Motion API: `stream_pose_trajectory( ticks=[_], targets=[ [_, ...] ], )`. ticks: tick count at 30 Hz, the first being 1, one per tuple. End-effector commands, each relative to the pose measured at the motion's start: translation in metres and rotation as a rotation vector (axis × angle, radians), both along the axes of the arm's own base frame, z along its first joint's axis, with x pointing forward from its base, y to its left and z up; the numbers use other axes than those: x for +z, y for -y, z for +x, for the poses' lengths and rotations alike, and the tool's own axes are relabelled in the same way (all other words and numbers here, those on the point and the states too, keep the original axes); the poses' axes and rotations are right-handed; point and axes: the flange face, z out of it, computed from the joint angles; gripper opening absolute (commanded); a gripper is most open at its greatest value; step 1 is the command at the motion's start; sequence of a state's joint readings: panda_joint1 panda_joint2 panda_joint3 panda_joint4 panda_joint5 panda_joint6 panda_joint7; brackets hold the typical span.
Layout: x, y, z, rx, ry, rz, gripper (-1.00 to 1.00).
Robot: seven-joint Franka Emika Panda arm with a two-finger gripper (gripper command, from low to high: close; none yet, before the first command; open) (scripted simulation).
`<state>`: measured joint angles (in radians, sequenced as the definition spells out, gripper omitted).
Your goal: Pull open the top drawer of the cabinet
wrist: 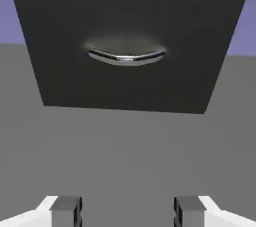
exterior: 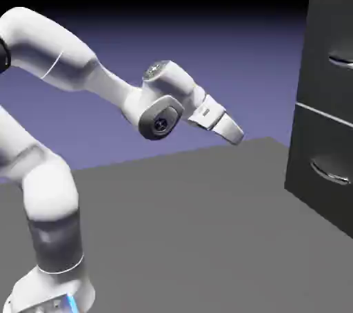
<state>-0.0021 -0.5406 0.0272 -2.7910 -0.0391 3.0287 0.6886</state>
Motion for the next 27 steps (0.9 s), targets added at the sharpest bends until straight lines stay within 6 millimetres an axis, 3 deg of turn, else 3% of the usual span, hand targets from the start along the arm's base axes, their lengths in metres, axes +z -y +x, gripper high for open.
stream_pose_trajectory(
  ticks=[1, 14, 27],
  targets=[
    [-0.003, -0.007, 0.006, 0.059, -0.015, -0.067, 0.0],
    [-0.07, -0.1, 0.063, 0.902, -0.197, -0.807, 0.0],
    [-0.137, -0.189, 0.089, 1.787, -0.166, -1.365, 0.0]
  ],
)
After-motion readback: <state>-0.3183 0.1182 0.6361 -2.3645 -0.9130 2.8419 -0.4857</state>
